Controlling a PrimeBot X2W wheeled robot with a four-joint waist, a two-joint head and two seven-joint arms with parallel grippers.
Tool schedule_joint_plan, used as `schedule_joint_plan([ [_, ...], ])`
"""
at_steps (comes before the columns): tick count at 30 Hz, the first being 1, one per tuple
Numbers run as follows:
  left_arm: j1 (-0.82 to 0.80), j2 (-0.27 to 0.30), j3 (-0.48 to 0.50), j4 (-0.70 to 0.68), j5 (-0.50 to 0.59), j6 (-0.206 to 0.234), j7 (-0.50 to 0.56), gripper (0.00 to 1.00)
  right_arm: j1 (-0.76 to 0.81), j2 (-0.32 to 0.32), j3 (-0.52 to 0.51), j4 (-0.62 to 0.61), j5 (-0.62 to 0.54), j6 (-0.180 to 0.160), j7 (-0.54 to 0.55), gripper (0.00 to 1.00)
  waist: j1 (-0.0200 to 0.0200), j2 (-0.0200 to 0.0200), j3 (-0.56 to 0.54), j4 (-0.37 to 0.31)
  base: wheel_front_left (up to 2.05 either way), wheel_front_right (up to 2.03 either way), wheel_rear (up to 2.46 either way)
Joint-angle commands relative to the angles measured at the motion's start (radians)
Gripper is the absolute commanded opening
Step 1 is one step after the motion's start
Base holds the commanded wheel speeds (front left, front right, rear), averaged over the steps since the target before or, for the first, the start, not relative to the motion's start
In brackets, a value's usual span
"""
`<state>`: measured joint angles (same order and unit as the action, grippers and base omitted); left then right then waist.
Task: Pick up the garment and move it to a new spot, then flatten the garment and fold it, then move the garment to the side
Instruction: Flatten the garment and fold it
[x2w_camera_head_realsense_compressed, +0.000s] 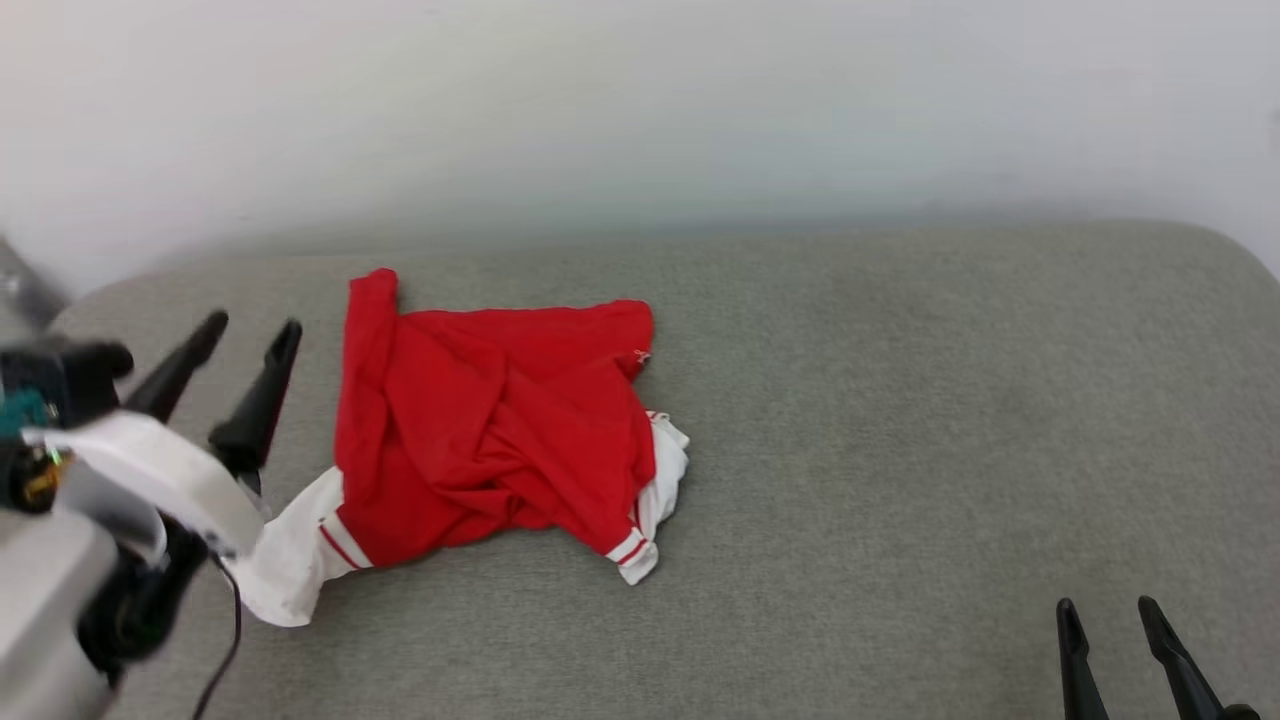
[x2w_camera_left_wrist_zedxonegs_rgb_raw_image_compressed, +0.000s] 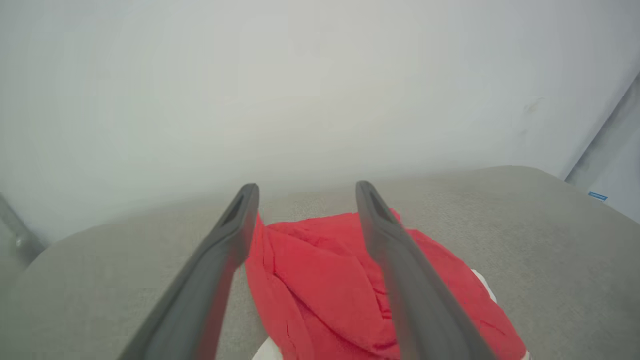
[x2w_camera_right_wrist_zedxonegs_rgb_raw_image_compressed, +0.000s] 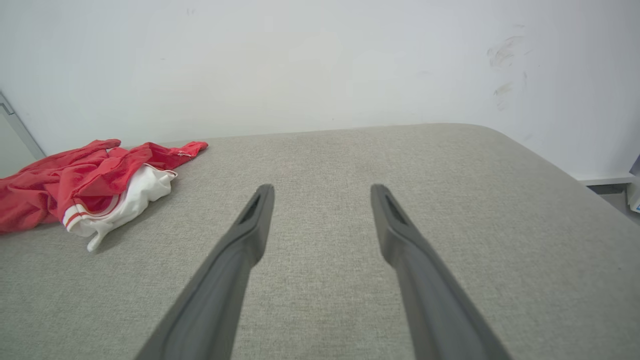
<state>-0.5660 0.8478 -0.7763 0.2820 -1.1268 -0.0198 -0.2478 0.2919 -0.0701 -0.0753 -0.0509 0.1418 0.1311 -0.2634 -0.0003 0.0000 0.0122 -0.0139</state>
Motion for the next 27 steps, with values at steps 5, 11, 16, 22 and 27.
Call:
schedule_joint_plan([
  [5, 0.190, -0.023, 0.109, -0.167, 0.063, 0.086, -0.018, 1.00, 0.020, -0.007, -0.007, -0.001, 0.007, -0.001, -0.002, 1.00, 0.0003, 0.0000, -0.026, 0.048, 0.00, 0.00, 0.00],
  [11, 0.488, -0.175, 0.322, -0.316, 0.233, 0.077, -0.016, 1.00, 0.015, -0.007, -0.017, 0.004, -0.001, -0.001, -0.002, 1.00, 0.0003, 0.0000, -0.021, 0.089, 0.00, 0.00, 0.00],
  [16, 0.589, -0.255, 0.437, -0.325, 0.321, 0.035, -0.016, 1.00, 0.007, -0.011, -0.011, 0.011, 0.000, -0.001, -0.002, 1.00, 0.0003, 0.0000, -0.021, 0.113, 0.00, 0.00, 0.00],
  [22, 0.641, -0.322, 0.526, -0.300, 0.412, -0.025, -0.017, 1.00, 0.001, -0.024, -0.002, 0.036, 0.001, -0.001, -0.002, 1.00, 0.0003, 0.0000, -0.020, 0.136, 0.00, 0.00, 0.00],
  [27, 0.655, -0.372, 0.566, -0.277, 0.450, -0.059, -0.017, 1.00, -0.034, -0.056, 0.028, 0.095, 0.037, -0.001, -0.002, 1.00, 0.0003, 0.0000, -0.015, 0.152, 0.00, 0.00, 0.00],
])
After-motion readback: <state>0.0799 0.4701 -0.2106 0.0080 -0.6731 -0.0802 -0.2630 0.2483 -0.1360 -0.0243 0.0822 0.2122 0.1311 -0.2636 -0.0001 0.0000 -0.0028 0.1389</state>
